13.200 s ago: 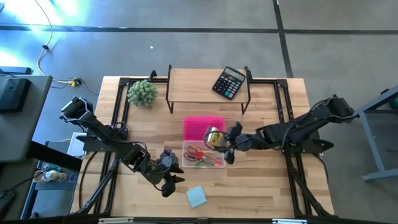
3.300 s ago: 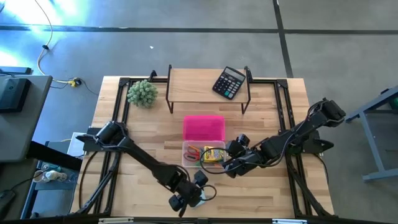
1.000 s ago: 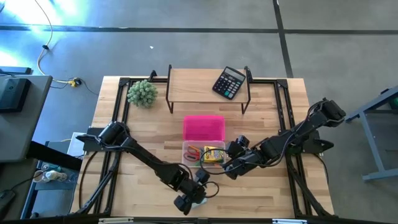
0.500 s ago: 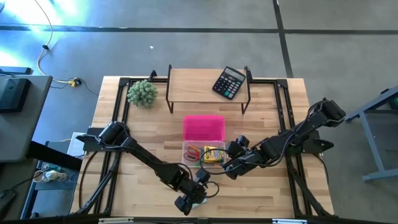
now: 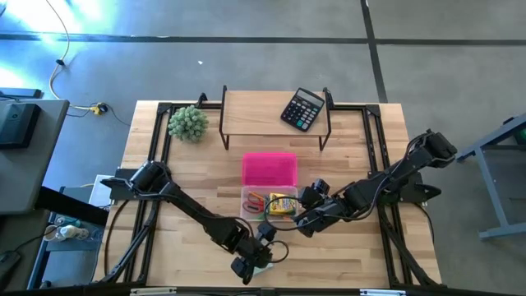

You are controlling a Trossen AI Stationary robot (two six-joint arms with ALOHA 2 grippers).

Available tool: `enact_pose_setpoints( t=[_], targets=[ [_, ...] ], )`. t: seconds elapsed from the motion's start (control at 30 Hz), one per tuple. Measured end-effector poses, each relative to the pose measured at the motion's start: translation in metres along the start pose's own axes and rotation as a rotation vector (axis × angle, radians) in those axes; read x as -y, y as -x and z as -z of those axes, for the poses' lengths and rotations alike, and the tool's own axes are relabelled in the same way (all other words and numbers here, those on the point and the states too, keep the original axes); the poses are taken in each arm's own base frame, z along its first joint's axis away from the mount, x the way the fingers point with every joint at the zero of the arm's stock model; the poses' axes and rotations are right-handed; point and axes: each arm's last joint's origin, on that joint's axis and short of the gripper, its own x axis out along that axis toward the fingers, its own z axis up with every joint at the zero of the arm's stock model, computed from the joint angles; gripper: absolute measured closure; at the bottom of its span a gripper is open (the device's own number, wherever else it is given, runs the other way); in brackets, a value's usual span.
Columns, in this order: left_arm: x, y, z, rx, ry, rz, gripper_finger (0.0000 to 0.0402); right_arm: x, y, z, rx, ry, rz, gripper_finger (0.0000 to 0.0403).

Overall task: Pack school essentials
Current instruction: Put the blue sticky note pad into the supply box

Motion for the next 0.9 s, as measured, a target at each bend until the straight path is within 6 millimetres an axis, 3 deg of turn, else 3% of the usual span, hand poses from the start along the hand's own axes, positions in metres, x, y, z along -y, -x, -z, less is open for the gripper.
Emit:
enact_pose_setpoints(
  t=[0.13,0.3,0.9],
  targets=[
    [0.002,-0.001,-0.003,0.021,0.059,-0.095,0.004,0.0,0.0,0.0,0.001,0.0,0.001,0.0006],
    [0.01,0.0,-0.005,0.026,0.048,-0.088,0.0039,0.0,0.0,0.0,0.001,0.0,0.001,0.0006],
    [0.016,0.0,-0.005,0.051,0.003,0.091,0.0039,0.0,0.0,0.0,0.0,0.0,0.0,0.0006]
  ],
)
